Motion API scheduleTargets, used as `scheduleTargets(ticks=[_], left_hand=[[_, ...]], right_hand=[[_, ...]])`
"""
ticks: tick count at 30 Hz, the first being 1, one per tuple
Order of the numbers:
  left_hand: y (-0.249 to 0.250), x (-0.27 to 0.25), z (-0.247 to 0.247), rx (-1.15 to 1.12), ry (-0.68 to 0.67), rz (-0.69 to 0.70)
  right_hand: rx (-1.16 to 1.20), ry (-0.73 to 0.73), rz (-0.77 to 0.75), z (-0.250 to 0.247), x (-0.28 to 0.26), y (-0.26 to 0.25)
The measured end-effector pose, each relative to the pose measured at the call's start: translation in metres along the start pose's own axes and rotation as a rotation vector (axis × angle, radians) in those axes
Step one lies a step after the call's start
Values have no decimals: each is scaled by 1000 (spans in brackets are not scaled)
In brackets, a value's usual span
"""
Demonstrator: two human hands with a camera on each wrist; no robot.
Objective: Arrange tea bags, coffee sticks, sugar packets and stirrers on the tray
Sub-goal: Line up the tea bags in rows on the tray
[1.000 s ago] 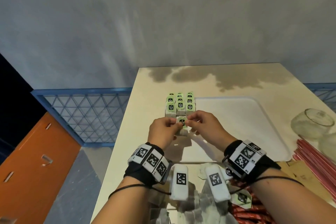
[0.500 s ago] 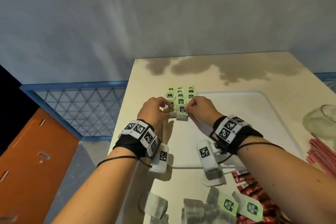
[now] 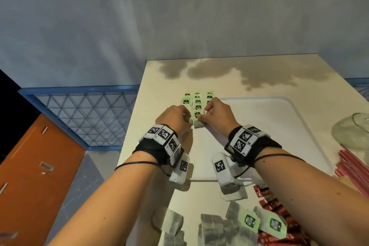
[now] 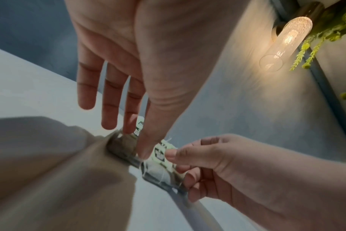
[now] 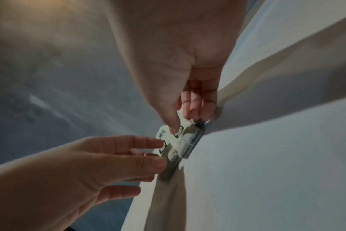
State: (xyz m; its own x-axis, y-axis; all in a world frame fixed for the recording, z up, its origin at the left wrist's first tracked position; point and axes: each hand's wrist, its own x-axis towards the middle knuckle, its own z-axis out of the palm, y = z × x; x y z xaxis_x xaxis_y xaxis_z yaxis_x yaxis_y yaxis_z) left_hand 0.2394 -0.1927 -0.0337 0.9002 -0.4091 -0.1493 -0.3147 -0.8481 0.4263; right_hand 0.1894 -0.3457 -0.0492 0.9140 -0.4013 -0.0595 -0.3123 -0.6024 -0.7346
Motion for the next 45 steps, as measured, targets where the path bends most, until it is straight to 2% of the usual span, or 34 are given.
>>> scheduleTargets(ticks=[4,10,15,18,24,33,36,41,45], left_hand=[[2,-26,-19,-13,-14,29],[-18,-105,-33,-53,-120,100],[-33,-168,-23,-23,-268,172],[-31,-194,-10,-15,-304,192],[-18,-216,8,-27,-383,218],[-8,-220,3,-98,-305,192],[-9,-221,1,-99,-291,193],[-6,-221,0,-95,-281,203],[-3,-221,-3,-119,-247,222]], right_hand=[[112,-92,-53,-18,-33,-6],[127,-421,-97,-32,-127,2],[117,-475,-147,-32,-166,16],[50,-492,-168,-36,-179,16],[-226,-706,-207,-39,-203,12],[-242,-654,-243,-37,-214,14],[-292,-631,-297,-38,-220,14],[-323,-674,-280,-37,-217,12],[-255,-546,-250,-46,-212,16]])
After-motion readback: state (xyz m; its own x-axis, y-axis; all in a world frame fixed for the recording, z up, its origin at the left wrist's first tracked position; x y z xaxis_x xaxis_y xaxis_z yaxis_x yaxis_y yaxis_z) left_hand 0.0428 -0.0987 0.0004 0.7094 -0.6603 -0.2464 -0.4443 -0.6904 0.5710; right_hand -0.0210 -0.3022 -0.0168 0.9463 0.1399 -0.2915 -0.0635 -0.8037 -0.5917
